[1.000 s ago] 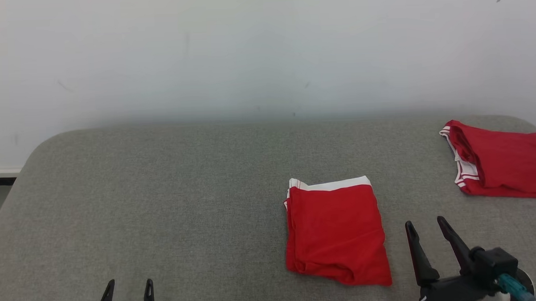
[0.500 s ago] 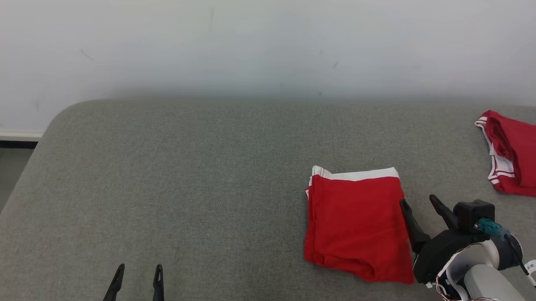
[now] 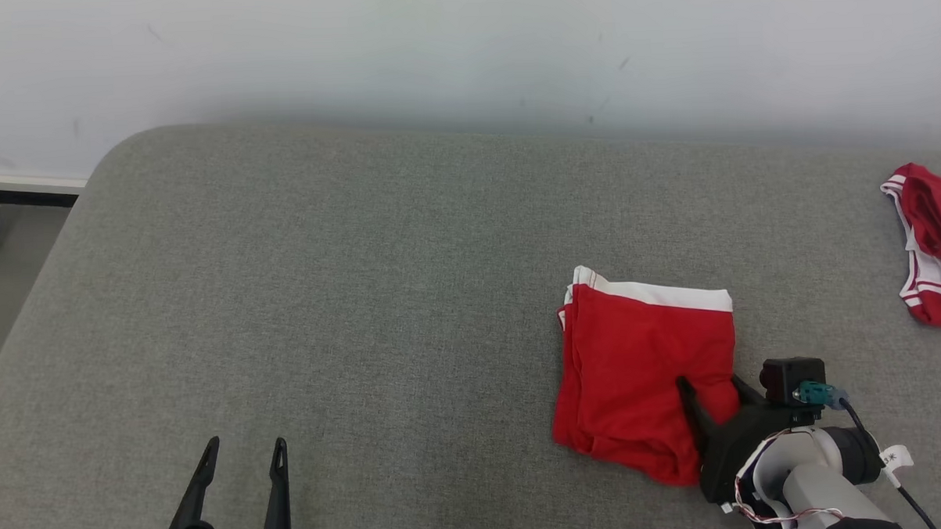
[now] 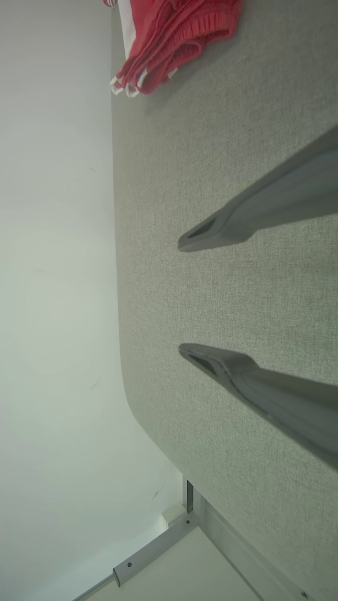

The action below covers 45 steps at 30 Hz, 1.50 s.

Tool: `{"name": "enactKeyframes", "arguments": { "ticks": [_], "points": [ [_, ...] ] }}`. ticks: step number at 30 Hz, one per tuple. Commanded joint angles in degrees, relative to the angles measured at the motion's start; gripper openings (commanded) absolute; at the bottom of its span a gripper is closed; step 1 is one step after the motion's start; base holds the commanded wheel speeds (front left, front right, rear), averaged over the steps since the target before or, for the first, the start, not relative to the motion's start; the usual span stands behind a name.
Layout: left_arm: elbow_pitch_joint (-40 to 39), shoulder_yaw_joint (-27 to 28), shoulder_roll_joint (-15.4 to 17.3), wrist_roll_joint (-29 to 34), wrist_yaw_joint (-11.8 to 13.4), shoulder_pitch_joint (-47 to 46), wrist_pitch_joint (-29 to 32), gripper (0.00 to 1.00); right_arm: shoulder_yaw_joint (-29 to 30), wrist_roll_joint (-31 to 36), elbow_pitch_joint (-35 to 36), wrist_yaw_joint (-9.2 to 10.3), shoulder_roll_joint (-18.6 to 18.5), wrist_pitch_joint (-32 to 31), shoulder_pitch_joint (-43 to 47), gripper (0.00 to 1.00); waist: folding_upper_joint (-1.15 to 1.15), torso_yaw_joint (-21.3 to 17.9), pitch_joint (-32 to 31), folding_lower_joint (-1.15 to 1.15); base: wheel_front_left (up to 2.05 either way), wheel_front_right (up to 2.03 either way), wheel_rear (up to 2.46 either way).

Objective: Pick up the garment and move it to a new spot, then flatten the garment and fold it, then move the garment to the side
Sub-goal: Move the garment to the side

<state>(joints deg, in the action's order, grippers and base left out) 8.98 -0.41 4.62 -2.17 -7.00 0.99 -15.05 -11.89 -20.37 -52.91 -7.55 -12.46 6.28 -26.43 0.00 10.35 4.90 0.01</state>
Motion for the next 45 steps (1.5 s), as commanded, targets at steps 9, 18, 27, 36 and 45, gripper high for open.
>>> {"name": "enactKeyframes", "arguments": {
  "ticks": [9,18,27,36,45],
  "points": [
    [-0.22,0.73,-0.55,-0.74,0.42,-0.4,-0.16,1.0,-4.67,-4.83,-2.77,0.2,-1.61,-0.83,-2.56,0.0,0.0,-1.2,1.2,-0.01,0.0,0.0,0.0],
    [-0.96,0.54,-0.87,-1.01,0.21,-2.71,-0.16,1.0,-10.61,-5.48,0.29,0.18,-6.9,0.36,-11.24,0.0,0.0,-4.29,5.58,-0.01,0.0,0.0,0.0],
    [-2.52,1.0,-0.75,-0.65,0.01,-6.09,-0.16,1.0,-17.56,-7.23,4.22,0.18,-14.99,-2.09,-20.51,0.0,0.0,-7.95,11.96,-0.01,0.0,0.0,0.0],
    [-4.3,1.18,-0.28,-0.25,0.03,-8.82,-0.16,1.0,-21.9,-10.11,7.66,0.18,-24.05,-4.12,-28.32,0.0,0.0,-12.44,17.61,-0.01,0.0,0.0,0.0],
    [-5.85,-0.5,2.22,0.08,-0.44,-11.93,-0.16,1.0,-24.4,-10.79,6.98,0.18,-28.58,-6.84,-35.86,0.0,0.0,-15.95,23.22,-0.01,0.0,0.0,0.0]
  ]
}}
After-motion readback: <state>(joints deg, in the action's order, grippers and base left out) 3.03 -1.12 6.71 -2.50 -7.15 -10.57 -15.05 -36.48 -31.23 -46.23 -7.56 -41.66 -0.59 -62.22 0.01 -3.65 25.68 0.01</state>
